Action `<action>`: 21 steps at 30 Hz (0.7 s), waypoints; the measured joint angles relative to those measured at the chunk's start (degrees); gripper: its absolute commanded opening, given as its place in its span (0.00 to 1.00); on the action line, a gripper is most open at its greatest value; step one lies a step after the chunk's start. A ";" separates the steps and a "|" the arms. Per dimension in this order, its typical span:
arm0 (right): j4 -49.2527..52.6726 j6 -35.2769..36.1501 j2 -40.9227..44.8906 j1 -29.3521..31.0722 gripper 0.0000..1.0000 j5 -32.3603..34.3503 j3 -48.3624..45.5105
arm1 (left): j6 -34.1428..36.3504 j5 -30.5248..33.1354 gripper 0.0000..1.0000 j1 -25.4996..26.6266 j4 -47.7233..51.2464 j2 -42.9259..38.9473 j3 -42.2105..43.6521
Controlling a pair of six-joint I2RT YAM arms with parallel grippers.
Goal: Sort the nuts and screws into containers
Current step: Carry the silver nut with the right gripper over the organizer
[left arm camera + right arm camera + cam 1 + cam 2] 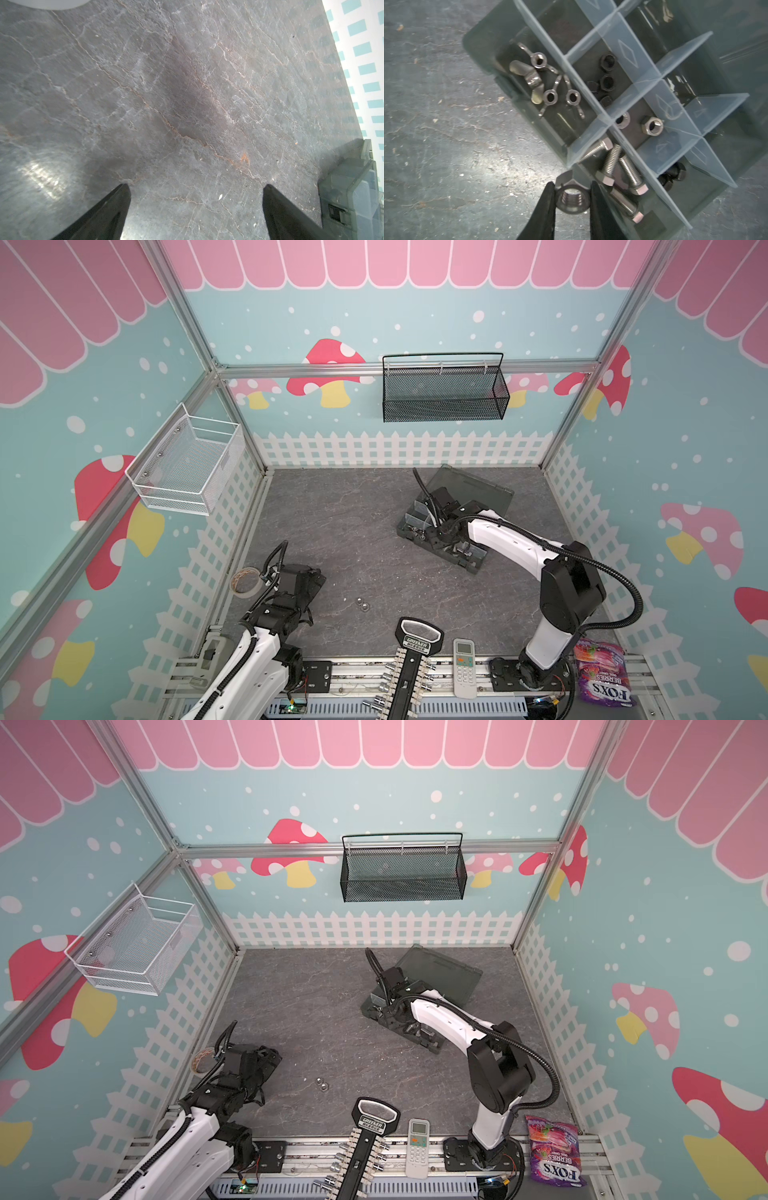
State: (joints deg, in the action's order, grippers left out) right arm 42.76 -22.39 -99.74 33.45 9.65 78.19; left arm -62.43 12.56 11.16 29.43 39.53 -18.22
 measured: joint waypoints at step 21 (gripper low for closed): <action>-5.22 3.69 -2.86 -13.00 0.10 -2.75 -1.36 | 0.00 -0.83 1.00 -0.22 -0.87 0.46 0.57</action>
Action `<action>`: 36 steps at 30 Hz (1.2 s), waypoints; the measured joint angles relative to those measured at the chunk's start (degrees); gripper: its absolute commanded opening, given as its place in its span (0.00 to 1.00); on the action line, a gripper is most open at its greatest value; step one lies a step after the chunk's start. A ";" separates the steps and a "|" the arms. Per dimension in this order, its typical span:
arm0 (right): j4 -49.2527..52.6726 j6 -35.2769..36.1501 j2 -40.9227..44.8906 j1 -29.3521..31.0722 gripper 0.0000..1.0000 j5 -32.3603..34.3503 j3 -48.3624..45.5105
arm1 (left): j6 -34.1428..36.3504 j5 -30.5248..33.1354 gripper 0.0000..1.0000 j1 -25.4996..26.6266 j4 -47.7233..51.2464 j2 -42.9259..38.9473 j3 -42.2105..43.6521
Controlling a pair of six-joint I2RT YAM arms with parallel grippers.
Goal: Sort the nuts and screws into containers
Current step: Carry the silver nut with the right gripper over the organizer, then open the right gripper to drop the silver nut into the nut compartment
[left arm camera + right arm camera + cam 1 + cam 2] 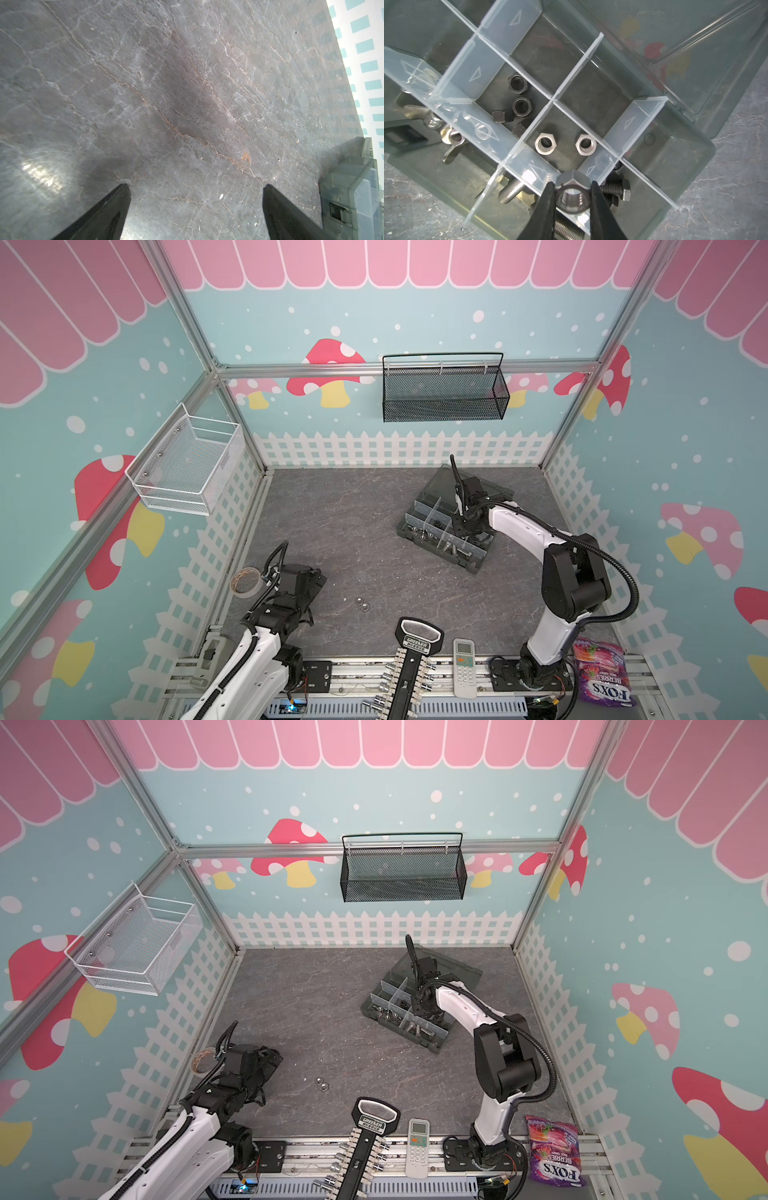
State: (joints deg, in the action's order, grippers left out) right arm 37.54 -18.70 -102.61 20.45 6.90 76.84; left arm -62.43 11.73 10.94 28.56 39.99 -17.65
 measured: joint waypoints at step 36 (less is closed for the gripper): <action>-2.60 0.46 -1.07 -0.20 0.38 -0.92 -2.40 | 0.00 -0.48 1.00 0.00 -1.05 1.51 0.02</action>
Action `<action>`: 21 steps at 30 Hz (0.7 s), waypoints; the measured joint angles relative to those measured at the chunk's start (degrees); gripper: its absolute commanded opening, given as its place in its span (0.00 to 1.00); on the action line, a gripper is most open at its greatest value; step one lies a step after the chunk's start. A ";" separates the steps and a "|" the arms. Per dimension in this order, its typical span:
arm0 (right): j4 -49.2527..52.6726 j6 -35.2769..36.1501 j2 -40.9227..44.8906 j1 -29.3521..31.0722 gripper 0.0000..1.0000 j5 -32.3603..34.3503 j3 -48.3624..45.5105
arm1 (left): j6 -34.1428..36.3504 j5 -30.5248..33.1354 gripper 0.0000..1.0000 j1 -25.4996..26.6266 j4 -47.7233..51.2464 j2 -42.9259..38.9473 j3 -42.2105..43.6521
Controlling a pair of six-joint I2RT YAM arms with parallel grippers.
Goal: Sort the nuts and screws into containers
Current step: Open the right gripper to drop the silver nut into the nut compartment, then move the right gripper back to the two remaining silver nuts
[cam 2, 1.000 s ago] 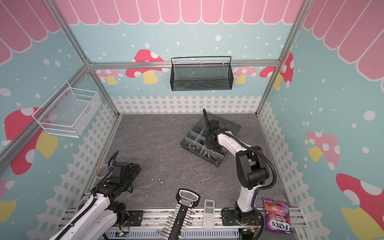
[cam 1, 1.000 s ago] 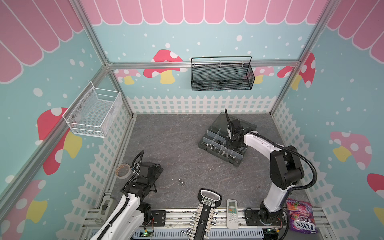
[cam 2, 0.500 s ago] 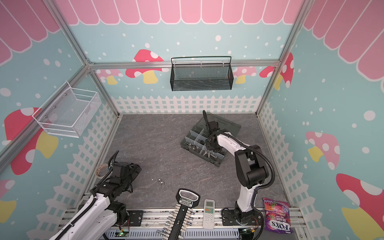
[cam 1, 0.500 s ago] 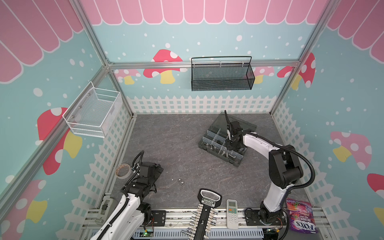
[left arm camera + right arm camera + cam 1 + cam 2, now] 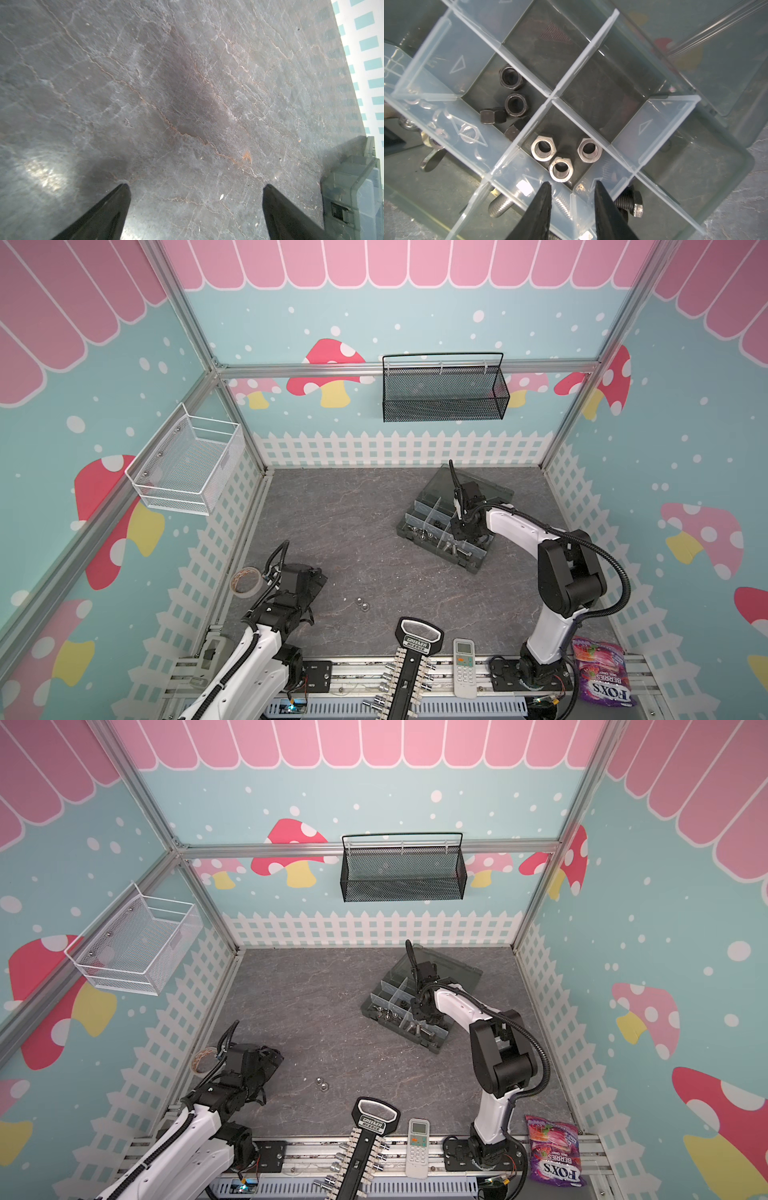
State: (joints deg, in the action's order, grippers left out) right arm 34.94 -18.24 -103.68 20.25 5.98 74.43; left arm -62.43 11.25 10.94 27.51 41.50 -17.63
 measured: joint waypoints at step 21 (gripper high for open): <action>6.93 -2.54 8.94 14.47 0.40 0.63 5.31 | -0.02 -0.79 1.00 -0.07 -0.90 0.61 0.00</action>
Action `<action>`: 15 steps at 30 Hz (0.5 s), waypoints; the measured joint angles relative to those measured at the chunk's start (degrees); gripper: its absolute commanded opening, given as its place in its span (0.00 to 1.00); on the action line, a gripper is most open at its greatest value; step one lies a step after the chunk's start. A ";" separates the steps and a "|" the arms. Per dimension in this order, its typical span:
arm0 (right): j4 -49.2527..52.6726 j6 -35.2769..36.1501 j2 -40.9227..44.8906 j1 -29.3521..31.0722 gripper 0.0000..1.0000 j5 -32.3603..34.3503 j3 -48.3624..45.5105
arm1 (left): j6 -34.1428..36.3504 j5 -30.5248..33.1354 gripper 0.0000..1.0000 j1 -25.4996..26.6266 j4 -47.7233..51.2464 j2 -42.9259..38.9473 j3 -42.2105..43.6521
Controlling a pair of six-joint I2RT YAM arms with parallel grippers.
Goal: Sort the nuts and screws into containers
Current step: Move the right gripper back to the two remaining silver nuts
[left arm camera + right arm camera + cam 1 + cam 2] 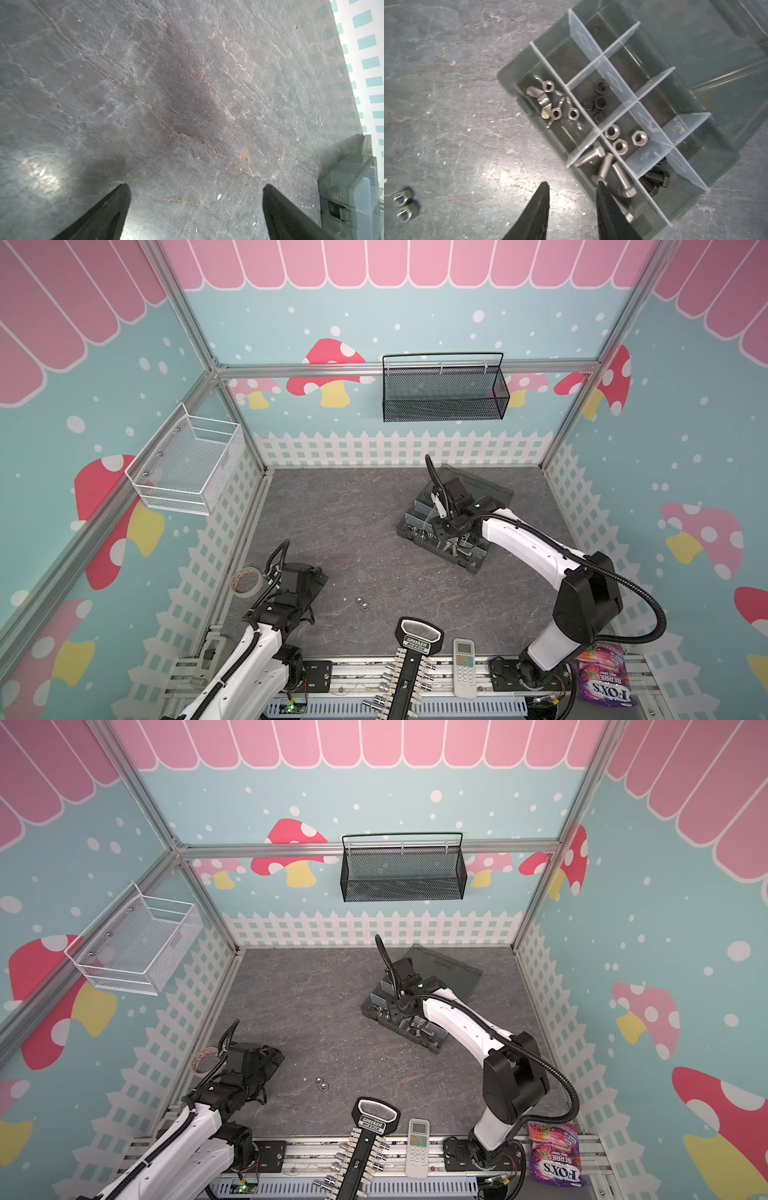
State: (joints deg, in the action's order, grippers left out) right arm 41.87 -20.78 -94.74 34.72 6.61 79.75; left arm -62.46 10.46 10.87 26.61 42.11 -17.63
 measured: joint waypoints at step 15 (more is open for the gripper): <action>0.79 -4.17 -8.52 17.73 0.42 -2.95 3.74 | -0.17 -0.04 1.00 0.00 -0.44 -0.24 0.81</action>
State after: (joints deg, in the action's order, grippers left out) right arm 42.65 -24.95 -103.26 52.45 3.66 83.48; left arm -62.63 10.41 10.87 26.17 41.87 -16.82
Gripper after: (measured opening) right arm 0.418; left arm 0.991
